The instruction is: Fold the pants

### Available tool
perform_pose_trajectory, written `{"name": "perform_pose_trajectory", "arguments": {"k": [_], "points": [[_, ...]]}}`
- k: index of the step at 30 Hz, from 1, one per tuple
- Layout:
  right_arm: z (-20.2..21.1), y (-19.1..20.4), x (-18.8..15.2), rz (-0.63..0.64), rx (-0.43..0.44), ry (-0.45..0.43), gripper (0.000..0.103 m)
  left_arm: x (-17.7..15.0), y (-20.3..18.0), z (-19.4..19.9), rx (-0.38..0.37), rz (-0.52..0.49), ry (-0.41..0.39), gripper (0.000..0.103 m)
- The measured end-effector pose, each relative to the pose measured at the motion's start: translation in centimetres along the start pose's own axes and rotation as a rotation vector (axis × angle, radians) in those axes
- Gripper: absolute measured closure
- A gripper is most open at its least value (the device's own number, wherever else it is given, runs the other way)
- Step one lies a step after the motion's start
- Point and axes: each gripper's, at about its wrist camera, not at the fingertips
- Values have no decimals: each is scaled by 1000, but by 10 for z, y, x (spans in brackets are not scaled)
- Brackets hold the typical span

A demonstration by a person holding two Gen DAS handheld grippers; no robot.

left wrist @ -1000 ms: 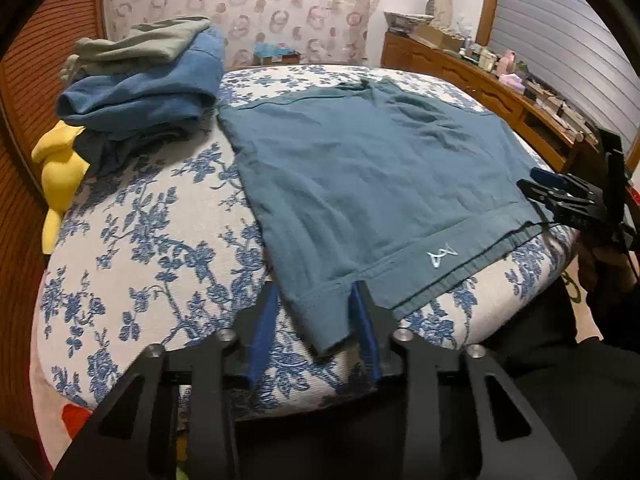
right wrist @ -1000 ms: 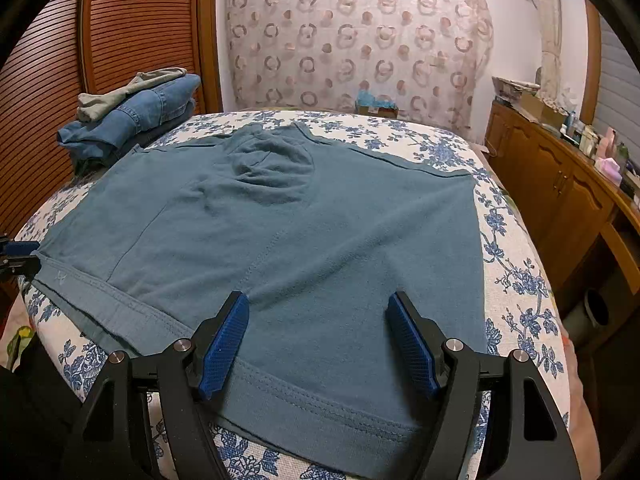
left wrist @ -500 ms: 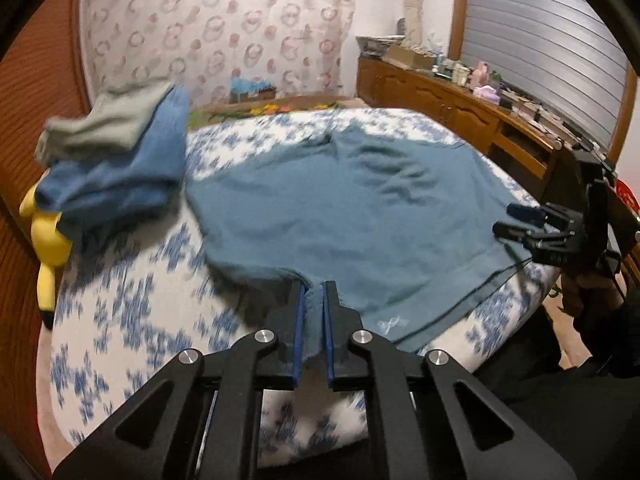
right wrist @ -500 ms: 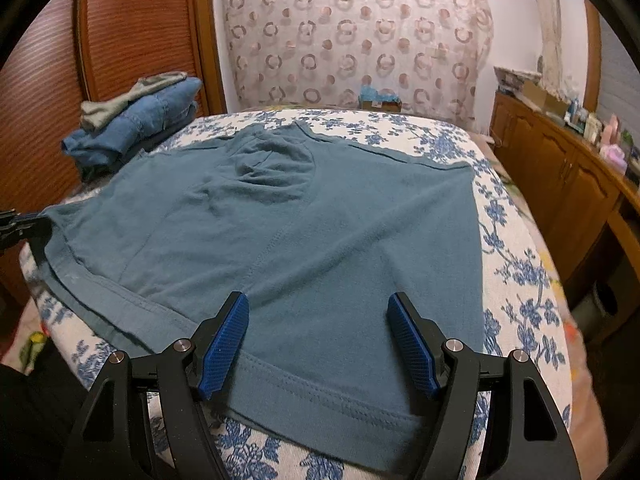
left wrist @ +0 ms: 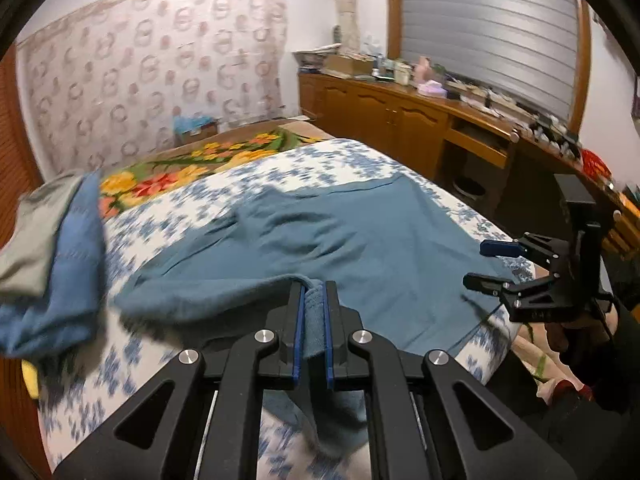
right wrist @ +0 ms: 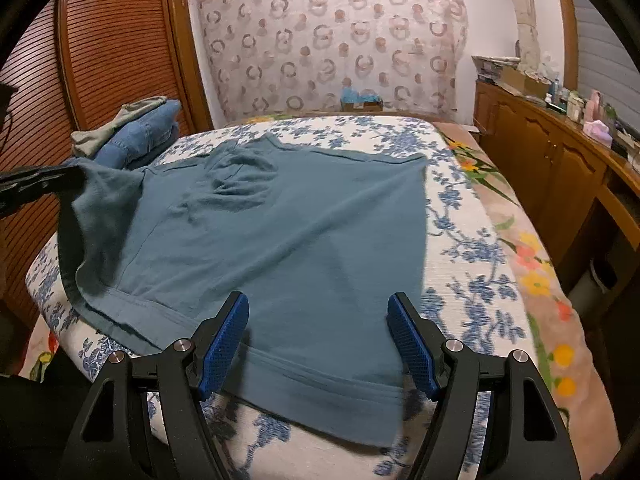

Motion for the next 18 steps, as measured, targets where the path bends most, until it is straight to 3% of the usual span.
{"name": "perform_pose_trajectory", "arguments": {"k": [12,18], "points": [[16,-13,-8,-25,14,-21,29,38,-44,-45,-95,-74,19,94],[17,-23,-9,-44,-3,-17,29,49,-58,-50,-119,-83,14,94]]}}
Point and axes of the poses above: each gripper's, at about its wrist camera, not at the fingertips, and z roughly against the way its jaws point, y to its left, x to its top, and after that the axes turned 8 degrees about -z, right-handed
